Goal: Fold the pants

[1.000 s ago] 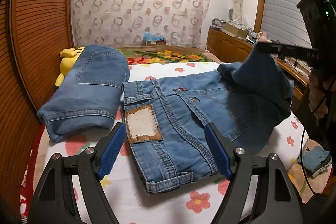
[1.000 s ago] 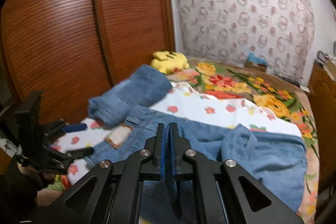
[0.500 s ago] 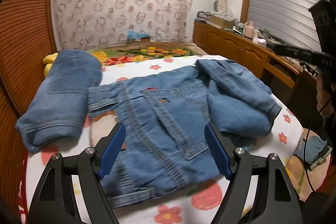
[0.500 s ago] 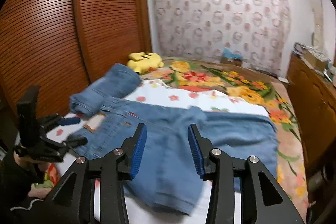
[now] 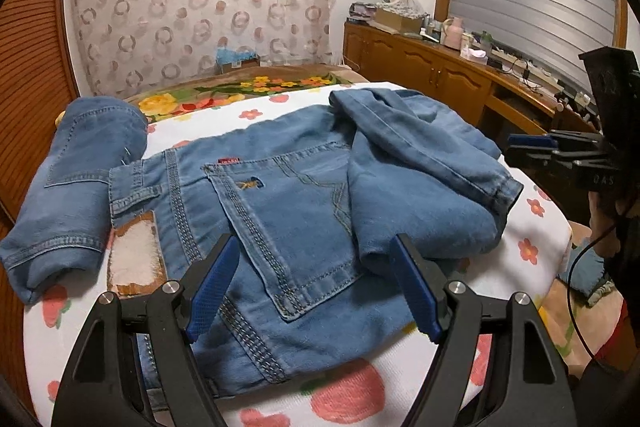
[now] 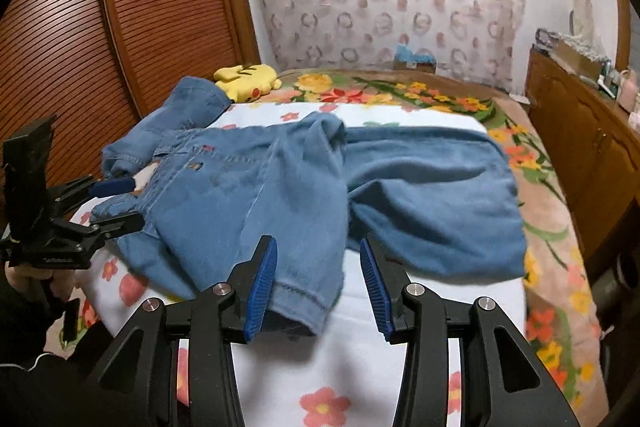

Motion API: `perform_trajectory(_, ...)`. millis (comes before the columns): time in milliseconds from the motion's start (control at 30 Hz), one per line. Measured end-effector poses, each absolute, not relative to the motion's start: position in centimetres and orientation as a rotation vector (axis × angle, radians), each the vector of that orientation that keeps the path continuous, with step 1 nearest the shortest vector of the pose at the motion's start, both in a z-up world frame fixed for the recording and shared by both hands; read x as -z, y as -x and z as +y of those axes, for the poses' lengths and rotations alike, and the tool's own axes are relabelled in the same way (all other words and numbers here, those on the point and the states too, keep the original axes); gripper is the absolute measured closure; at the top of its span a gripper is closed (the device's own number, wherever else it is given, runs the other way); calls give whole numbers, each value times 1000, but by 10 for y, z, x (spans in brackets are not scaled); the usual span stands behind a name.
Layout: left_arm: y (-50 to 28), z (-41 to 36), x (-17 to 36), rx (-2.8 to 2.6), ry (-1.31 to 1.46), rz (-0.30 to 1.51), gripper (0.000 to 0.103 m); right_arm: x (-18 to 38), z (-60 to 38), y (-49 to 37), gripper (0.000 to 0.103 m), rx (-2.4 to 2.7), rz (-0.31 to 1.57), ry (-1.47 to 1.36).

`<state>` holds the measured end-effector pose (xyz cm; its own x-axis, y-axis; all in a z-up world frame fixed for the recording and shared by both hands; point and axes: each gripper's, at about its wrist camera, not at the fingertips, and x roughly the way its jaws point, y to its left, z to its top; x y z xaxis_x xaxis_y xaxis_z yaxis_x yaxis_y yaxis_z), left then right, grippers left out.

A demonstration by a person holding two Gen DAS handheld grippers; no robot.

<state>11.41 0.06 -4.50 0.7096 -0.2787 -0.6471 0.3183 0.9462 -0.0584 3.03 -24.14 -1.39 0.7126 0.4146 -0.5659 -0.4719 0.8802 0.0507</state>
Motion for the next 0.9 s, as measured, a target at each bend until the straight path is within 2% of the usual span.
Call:
perform_trajectory(433,-111,15,48,311,-27,711,25,25,-202,-47,58,-542,681,125)
perform_trajectory(467,-111,16,49,310,-25,711,25,24,-202,-51,64,-556,687,120)
perform_trajectory(500,-112,17,49,309,-23,712,25,22,-196,-52,80,-582,690,115)
perform_trajectory(600,-111,21,49,303,-22,709,25,14,-193,-55,90,-633,655,144)
perform_trajectory(900,-105,46,44,251,2,690,25,-27,-145,-80,94,-735,539,243)
